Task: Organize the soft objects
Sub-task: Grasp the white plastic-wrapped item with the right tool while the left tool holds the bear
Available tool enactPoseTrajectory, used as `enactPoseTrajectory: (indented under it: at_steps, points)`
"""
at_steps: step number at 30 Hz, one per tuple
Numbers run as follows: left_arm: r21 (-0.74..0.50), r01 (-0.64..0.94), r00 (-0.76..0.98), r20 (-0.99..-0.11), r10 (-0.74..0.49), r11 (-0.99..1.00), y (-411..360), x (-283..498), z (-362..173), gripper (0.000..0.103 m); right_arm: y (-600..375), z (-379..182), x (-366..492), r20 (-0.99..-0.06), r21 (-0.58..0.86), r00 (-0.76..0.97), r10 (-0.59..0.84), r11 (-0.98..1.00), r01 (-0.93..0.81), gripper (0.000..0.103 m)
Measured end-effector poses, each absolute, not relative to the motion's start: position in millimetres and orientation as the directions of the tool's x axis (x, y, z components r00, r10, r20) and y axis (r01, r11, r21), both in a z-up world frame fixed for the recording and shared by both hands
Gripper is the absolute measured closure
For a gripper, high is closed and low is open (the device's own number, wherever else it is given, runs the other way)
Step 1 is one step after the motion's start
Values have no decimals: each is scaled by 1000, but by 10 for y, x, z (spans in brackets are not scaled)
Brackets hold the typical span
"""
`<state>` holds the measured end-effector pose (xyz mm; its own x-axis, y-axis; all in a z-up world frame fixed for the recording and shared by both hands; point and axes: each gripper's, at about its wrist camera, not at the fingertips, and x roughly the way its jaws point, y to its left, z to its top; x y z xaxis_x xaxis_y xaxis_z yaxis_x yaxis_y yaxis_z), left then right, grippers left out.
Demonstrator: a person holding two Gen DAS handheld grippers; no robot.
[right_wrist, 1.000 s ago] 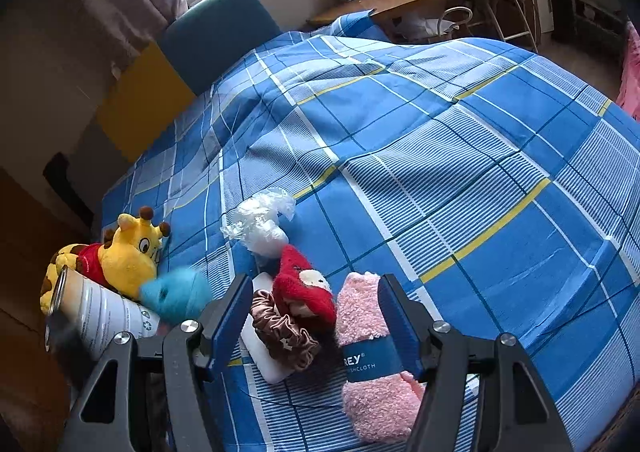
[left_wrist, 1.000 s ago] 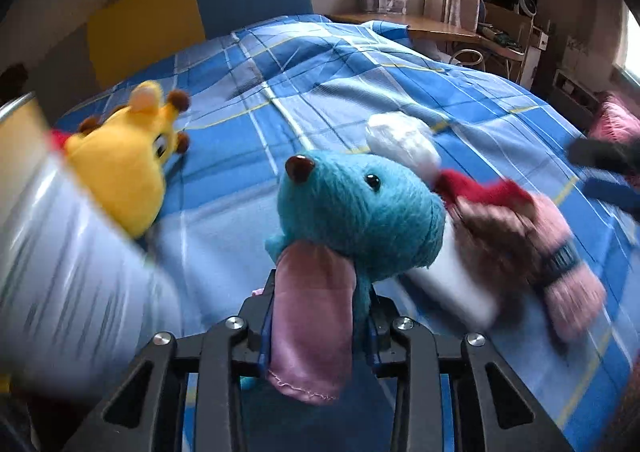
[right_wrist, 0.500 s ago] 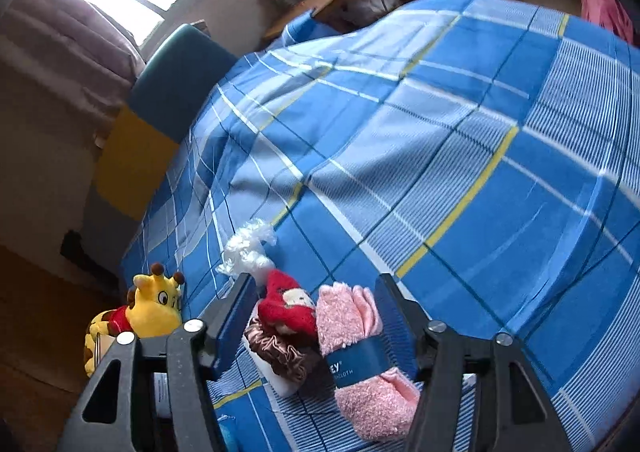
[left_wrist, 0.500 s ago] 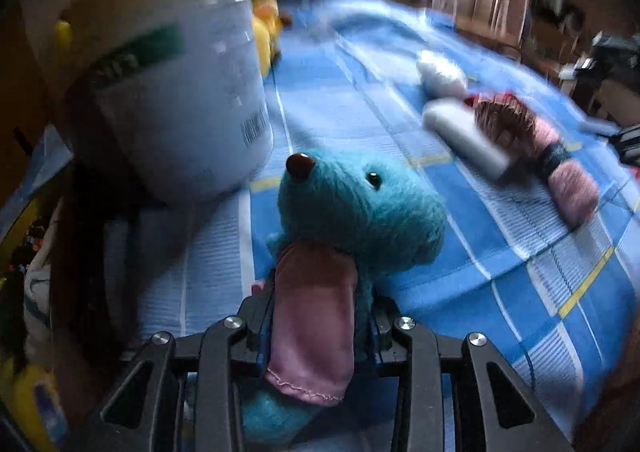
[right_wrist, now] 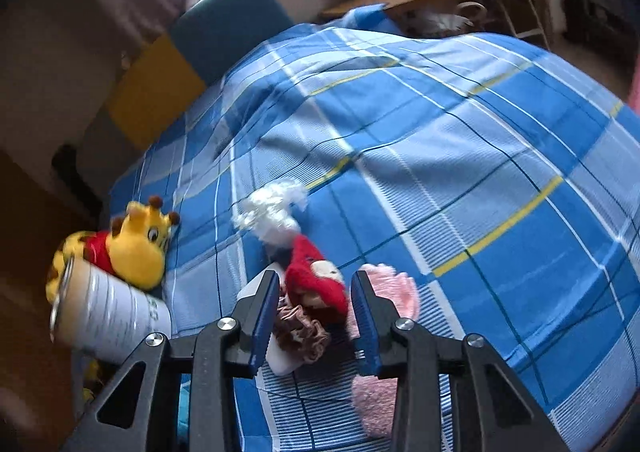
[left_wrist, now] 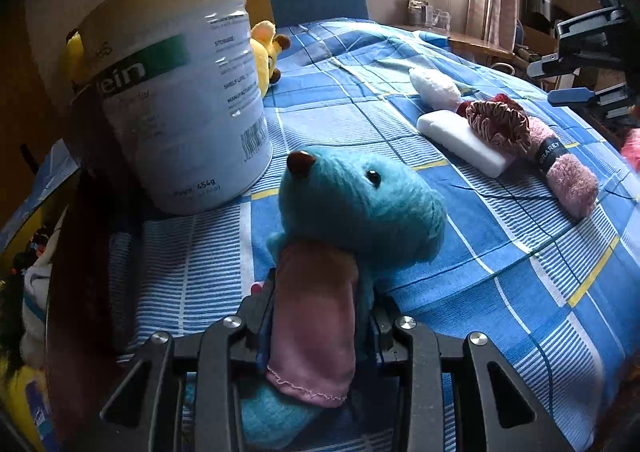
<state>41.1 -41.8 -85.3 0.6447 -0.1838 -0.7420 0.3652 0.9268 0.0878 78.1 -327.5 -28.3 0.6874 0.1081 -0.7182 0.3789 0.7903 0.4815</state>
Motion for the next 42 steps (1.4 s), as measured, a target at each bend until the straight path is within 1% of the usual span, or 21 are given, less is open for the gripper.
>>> enactPoseTrajectory:
  at_steps: [5, 9, 12, 15, 20, 26, 27, 28, 29, 32, 35, 38, 40, 42]
  points:
    - [84, 368, 648, -738, -191, 926, -393, 395, -856, 67, -3171, -247, 813, -714, 468, 691, 117, 813, 346, 66]
    - [68, 370, 645, -737, -204, 926, -370, 399, -857, 67, -3109, -236, 946, -729, 456, 671, 137, 828, 326, 65]
    - [67, 372, 647, -734, -207, 926, -368, 390, -861, 67, -3058, -189, 1162, -737, 443, 658, 156, 846, 296, 58]
    - [60, 373, 646, -733, -213, 926, -348, 389, -864, 67, -2975, -182, 1507, -774, 374, 618, 138, 887, 270, 50]
    - [52, 376, 644, -732, -220, 925, -330, 388, -864, 67, -2917, -330, 2035, -828, 328, 548, 122, 897, 296, 49]
    - [47, 378, 643, -732, -226, 925, -315, 393, -860, 66, -2748, -576, 2457, -885, 213, 462, 60, 934, 288, 48]
    - [47, 378, 643, -732, -226, 924, -315, 393, -860, 66, -2714, -623, 2496, -894, 182, 447, 37, 941, 286, 49]
    - [48, 378, 643, -732, -226, 924, -315, 393, -860, 66, -2680, -660, 2517, -896, 162, 444, 25, 948, 274, 55]
    - [47, 379, 643, -732, -226, 924, -315, 393, -858, 66, -2647, -680, 2528, -897, 146, 442, 18, 955, 257, 71]
    - [43, 379, 643, -731, -230, 924, -307, 397, -856, 66, -2557, -606, 2487, -885, 121, 466, 4, 968, 221, 75]
    - [46, 379, 644, -730, -228, 924, -312, 394, -861, 66, -2433, -370, 2326, -846, 125, 533, 23, 980, 157, 76]
    - [43, 380, 644, -730, -231, 924, -307, 393, -862, 66, -2235, -170, 2056, -823, 180, 552, 131, 983, 36, 76]
    - [41, 380, 643, -730, -232, 924, -306, 394, -861, 66, -2115, -143, 1854, -830, 232, 515, 215, 972, -31, 75]
    - [40, 380, 643, -730, -233, 924, -306, 394, -857, 66, -2004, -157, 1615, -840, 257, 477, 258, 964, -68, 75]
